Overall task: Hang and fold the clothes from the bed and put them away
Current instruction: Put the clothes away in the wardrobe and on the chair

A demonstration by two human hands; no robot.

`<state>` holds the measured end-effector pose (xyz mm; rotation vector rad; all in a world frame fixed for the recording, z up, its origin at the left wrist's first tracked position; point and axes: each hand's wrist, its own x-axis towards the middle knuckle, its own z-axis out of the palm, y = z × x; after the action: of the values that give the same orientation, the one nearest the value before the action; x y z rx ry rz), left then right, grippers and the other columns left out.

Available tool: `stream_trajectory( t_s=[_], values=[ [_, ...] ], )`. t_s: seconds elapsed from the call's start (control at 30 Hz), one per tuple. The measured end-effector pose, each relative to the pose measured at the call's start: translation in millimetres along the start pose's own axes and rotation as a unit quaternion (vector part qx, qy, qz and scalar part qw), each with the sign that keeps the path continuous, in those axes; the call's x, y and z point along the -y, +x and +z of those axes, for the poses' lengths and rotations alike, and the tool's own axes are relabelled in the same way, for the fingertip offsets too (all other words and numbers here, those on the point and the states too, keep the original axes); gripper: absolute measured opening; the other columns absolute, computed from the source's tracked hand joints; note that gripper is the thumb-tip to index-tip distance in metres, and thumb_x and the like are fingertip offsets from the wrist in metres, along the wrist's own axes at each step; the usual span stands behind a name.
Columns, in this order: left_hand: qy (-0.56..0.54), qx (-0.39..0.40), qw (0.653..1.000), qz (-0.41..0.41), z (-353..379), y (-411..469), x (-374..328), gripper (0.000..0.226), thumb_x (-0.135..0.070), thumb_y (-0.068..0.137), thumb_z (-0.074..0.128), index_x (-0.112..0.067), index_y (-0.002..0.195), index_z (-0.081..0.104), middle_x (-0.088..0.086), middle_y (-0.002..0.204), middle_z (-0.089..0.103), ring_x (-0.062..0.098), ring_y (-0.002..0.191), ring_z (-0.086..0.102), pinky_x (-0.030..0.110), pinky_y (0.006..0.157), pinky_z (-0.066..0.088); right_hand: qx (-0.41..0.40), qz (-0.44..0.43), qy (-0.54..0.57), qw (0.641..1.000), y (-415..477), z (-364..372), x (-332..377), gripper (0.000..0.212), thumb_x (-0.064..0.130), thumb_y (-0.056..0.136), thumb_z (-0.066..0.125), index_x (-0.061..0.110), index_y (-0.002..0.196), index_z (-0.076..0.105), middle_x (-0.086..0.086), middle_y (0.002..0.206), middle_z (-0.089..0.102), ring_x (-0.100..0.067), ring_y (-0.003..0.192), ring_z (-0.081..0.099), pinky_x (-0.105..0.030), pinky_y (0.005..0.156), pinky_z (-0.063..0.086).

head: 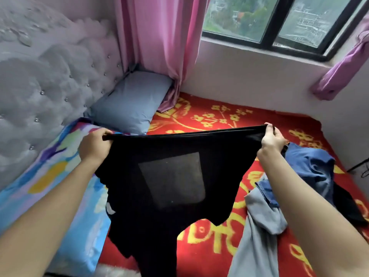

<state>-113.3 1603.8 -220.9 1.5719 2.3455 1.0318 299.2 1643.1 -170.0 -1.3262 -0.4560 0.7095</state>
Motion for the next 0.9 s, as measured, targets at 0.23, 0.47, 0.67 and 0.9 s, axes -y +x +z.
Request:
stream_trajectory(
  t_s=[0.23,0.47,0.67,0.9],
  values=[
    [0.015,-0.179,0.952,0.246,-14.7,34.7,-35.7,0.035,-0.019,0.077,0.053,-0.002,0.103,0.068,0.024,0.085,0.065,0.042,0.083,0.057,0.045,0.06,0.042,-0.038,-0.082,0.114,0.989,27.4,3.0,42.7,0.023,0.019,0.096,0.053,0.019,0.074,0.06,0.015,0.058,0.062,0.0,0.056,0.055,-0.015,0.064,0.049],
    [0.033,0.019,0.911,0.411,57.3,-70.0,3.6,0.025,-0.021,0.069,0.06,-0.005,0.082,0.075,0.012,0.069,0.07,0.027,0.057,0.068,0.033,0.043,0.053,-0.11,-0.001,-0.006,0.994,56.7,-94.8,-47.0,0.024,0.011,0.092,0.059,0.019,0.069,0.056,0.02,0.042,0.055,0.005,0.043,0.053,-0.012,0.057,0.046],
    [0.289,0.476,0.8,0.225,150.7,-176.6,38.7,0.033,-0.024,0.092,0.044,-0.026,0.124,0.054,-0.006,0.122,0.059,0.018,0.114,0.054,0.029,0.081,0.044,-0.065,0.13,-0.242,0.959,78.7,-186.2,-149.9,0.023,-0.013,0.085,0.055,0.009,0.083,0.063,0.023,0.03,0.045,0.003,0.036,0.051,-0.003,0.038,0.035],
    [0.318,0.594,0.717,0.178,194.8,-264.1,29.4,0.018,-0.001,0.086,0.038,-0.013,0.091,0.05,0.004,0.086,0.052,0.029,0.098,0.059,0.036,0.078,0.046,-0.008,0.217,-0.482,0.849,85.0,-268.3,-236.5,0.035,-0.009,0.076,0.063,-0.003,0.111,0.065,-0.02,0.106,0.065,-0.025,0.086,0.054,-0.032,0.074,0.044]
  ],
)
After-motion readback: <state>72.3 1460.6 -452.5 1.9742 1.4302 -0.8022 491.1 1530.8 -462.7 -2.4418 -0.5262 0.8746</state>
